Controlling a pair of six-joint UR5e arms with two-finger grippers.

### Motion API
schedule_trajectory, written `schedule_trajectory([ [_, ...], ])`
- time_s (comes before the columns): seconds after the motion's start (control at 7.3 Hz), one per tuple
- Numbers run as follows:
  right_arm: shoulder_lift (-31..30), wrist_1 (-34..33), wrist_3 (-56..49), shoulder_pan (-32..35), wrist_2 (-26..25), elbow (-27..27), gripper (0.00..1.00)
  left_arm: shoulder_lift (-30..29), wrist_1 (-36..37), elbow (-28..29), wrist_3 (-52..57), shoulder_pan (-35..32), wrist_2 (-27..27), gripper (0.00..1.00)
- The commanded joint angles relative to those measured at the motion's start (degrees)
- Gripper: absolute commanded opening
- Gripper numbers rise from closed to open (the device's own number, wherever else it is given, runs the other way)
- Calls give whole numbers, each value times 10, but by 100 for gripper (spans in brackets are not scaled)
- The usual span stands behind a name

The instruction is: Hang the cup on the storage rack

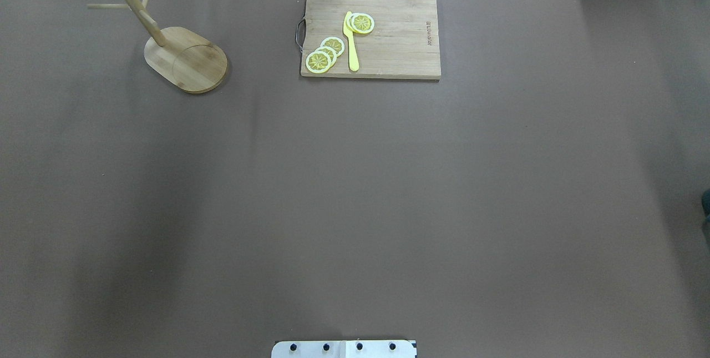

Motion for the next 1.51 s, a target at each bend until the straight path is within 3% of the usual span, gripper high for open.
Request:
schedule_trajectory([
  [0.0,-4,0,1,1,-3,12,100,1,0,-15,0,0,0,99],
  [0.68,-3,0,2,0,11,33,100,-38,-2,-34,0,0,2,99],
  [0.82,-3,0,1,0,32,48,100,-38,-20,-33,0,0,1,99],
  [1.1,-2,30,2,0,56,56,100,-40,-161,3,-8,0,2,99],
  [1.37,-21,32,3,0,55,52,100,-31,-194,13,0,0,1,99],
])
